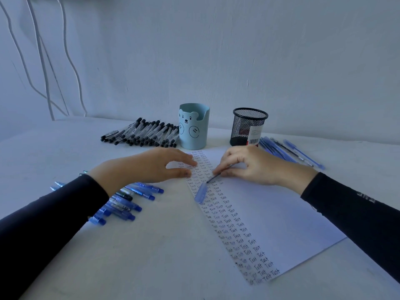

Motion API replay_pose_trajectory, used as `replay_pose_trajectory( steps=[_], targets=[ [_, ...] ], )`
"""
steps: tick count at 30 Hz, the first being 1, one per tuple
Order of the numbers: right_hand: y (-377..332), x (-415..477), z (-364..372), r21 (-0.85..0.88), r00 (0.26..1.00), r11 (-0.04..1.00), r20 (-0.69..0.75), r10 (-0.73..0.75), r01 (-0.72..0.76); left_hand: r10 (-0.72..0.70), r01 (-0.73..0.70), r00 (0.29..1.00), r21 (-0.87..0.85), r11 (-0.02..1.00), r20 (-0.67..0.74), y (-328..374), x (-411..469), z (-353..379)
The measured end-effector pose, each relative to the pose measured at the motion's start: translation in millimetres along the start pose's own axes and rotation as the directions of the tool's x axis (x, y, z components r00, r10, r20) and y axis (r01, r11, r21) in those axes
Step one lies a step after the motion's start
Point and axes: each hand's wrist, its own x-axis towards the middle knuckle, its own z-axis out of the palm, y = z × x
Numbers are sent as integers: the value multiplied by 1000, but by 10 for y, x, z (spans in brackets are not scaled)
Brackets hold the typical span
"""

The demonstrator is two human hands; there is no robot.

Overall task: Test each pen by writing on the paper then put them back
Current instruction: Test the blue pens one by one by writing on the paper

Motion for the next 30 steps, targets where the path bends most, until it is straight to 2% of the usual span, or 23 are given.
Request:
replay_pose_trajectory(
  steps=[6,9,11,16,18,19,21,23,24,26,27,28,30],
  targets=[
    [-166,-3,102,61,996,995,37,-79,77,20,-20,1000,28,999,-2,2,9,-1],
    [-280,5,193,-89,971,969,81,-223,230,14,-13,1000,19,1000,-4,-7,8,6],
    [-308,12,254,-124,951,943,66,-302,308,23,-22,1000,22,999,-10,-4,8,7],
    [-279,21,285,-113,951,946,-31,-308,303,24,-24,1000,17,1000,-4,2,-4,7],
    [-290,15,222,-23,968,974,-113,-225,224,34,-34,999,33,999,-9,-7,2,10],
    [-307,8,164,88,982,986,-145,-125,138,36,-36,999,32,999,-12,-10,3,10],
    [-316,10,39,328,982,945,-175,70,-9,25,-25,1000,10,1000,-7,-8,-4,9],
    [-309,36,-76,538,955,842,-221,195,-48,26,-26,1000,2,1000,-5,-14,-5,11],
    [-306,46,-126,677,945,734,-210,251,-44,26,-26,1000,-1,1000,-5,-20,-6,14],
    [-326,56,-225,921,934,385,-85,347,-59,24,-24,1000,-10,1000,-4,-33,-5,18],
    [-335,49,-264,972,929,221,-9,369,-78,25,-25,1000,-6,1000,-4,-40,-1,21],
    [-340,38,-291,989,924,108,50,378,-98,31,-31,1000,2,1000,-5,-45,2,23],
    [-317,19,-317,992,913,-13,122,389,-127,41,-41,999,11,999,-11,-53,11,28]
  ],
)
